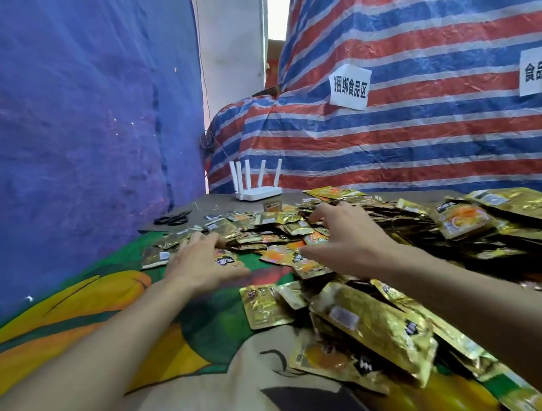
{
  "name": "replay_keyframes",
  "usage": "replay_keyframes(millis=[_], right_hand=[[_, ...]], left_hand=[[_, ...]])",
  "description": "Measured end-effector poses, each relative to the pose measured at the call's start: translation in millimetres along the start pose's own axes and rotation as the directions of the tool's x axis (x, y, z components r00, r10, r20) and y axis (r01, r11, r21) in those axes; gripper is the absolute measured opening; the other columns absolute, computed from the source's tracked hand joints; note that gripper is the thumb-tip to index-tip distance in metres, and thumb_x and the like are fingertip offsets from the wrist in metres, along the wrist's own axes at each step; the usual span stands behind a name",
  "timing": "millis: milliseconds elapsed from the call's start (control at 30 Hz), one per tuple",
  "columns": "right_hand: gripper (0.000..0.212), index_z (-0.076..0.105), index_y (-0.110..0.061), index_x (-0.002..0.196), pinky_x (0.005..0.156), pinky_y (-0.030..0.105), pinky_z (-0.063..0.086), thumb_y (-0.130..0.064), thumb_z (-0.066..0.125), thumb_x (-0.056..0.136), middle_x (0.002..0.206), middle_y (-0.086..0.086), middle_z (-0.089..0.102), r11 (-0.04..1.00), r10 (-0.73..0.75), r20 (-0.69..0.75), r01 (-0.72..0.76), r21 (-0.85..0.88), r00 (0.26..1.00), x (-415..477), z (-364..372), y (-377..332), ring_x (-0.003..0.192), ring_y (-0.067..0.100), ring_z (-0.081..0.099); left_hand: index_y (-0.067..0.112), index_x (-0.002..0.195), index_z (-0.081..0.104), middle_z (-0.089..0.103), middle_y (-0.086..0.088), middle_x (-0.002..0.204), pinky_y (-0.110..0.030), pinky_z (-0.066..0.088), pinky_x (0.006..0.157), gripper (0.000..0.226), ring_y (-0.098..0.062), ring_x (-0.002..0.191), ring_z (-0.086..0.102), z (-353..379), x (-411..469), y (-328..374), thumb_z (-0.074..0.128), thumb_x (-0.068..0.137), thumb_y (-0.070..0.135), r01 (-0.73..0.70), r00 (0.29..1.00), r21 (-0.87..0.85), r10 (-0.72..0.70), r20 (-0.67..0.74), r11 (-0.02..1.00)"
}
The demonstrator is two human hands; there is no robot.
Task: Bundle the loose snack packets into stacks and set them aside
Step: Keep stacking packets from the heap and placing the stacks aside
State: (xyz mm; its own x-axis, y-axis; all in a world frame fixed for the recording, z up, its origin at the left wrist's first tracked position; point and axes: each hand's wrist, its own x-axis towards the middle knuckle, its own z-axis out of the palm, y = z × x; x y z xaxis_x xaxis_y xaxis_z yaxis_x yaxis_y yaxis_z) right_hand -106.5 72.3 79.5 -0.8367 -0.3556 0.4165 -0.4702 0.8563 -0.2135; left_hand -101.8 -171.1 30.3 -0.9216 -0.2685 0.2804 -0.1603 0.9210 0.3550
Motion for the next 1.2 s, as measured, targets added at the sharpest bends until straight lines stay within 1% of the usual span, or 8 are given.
replay_keyframes(millis=[133,300,633,733,833,933,1033,1200], right_hand=[[0.063,0.051,-0.018,0.135,0.086,0.038,0.043,-0.049,0.07,0.085,0.134,0.012,0.053,0.994,0.032,0.172,-0.013,-0.11,0.985,60,38,-2,0.121,0.03,0.046],[0.095,0.039,-0.018,0.149,0.111,0.045,0.04,-0.074,0.067,0.077,0.151,0.015,0.043,0.972,0.196,0.309,-0.142,-0.189,0.931,106,85,11,0.137,0.035,0.041],[0.162,0.017,-0.022,0.161,0.12,0.052,0.029,-0.088,0.078,0.026,0.166,0.007,0.024,0.947,0.317,0.597,-0.28,-0.158,0.737,162,89,28,0.151,0.034,0.027],[0.18,0.015,-0.026,0.159,0.111,0.052,0.042,-0.083,0.08,0.001,0.157,0.011,0.04,0.954,0.294,0.608,-0.269,-0.135,0.738,163,109,37,0.137,0.036,0.048],[0.147,0.042,-0.015,0.139,0.099,0.051,0.053,-0.078,0.087,0.014,0.128,0.009,0.065,0.97,0.242,0.577,-0.216,-0.115,0.78,168,110,42,0.109,0.032,0.07],[0.068,0.064,-0.012,0.098,0.075,0.036,0.059,-0.062,0.089,0.059,0.088,0.0,0.073,0.983,0.153,0.5,-0.082,-0.162,0.852,171,105,44,0.074,0.019,0.073],[0.037,0.069,-0.017,0.072,0.054,0.025,0.046,-0.052,0.081,0.077,0.067,-0.004,0.067,0.971,0.042,0.447,0.068,-0.229,0.893,164,104,39,0.063,0.015,0.063],[0.011,0.058,-0.015,0.084,0.064,0.031,0.049,-0.014,0.066,0.09,0.082,0.005,0.059,0.94,-0.025,0.324,0.133,-0.315,0.946,151,109,35,0.066,0.019,0.055]], left_hand=[[0.032,0.151,0.033,0.033,-0.008,0.154,-0.046,0.032,0.113,0.109,-0.031,0.143,0.031,18,25,-28,0.07,0.062,0.082,0.111,0.992,0.044,-0.114,0.061,0.993],[0.016,0.158,0.016,0.012,-0.011,0.165,-0.052,0.021,0.118,0.132,-0.034,0.151,0.015,42,52,-34,0.06,0.059,0.092,0.23,0.97,0.062,-0.234,0.069,0.971],[0.011,0.159,-0.002,-0.01,-0.018,0.166,-0.057,-0.002,0.122,0.147,-0.036,0.153,-0.01,53,114,-38,0.065,0.055,0.091,0.301,0.916,0.101,-0.317,0.244,0.948],[0.013,0.16,0.008,0.002,-0.016,0.167,-0.054,0.009,0.123,0.137,-0.035,0.154,0.003,57,127,-44,0.065,0.06,0.088,0.267,0.923,0.118,-0.289,0.253,0.957],[0.016,0.129,0.057,0.046,-0.015,0.148,-0.044,0.038,0.111,0.093,-0.034,0.135,0.042,52,131,-40,0.068,0.064,0.081,0.178,0.955,0.139,-0.205,0.216,0.974],[0.021,0.073,0.051,0.063,-0.006,0.105,-0.033,0.051,0.083,0.049,-0.027,0.096,0.058,47,126,-25,0.071,0.069,0.066,0.06,0.986,0.182,-0.087,0.145,0.982],[0.018,0.078,0.051,0.054,-0.003,0.095,-0.031,0.044,0.072,0.042,-0.027,0.091,0.056,45,116,-5,0.071,0.073,0.054,-0.021,0.995,0.332,-0.014,0.101,0.943],[0.013,0.117,0.062,0.062,-0.01,0.123,-0.038,0.049,0.085,0.029,-0.03,0.115,0.061,46,101,12,0.06,0.088,0.019,-0.1,0.994,0.478,0.066,0.088,0.872]])
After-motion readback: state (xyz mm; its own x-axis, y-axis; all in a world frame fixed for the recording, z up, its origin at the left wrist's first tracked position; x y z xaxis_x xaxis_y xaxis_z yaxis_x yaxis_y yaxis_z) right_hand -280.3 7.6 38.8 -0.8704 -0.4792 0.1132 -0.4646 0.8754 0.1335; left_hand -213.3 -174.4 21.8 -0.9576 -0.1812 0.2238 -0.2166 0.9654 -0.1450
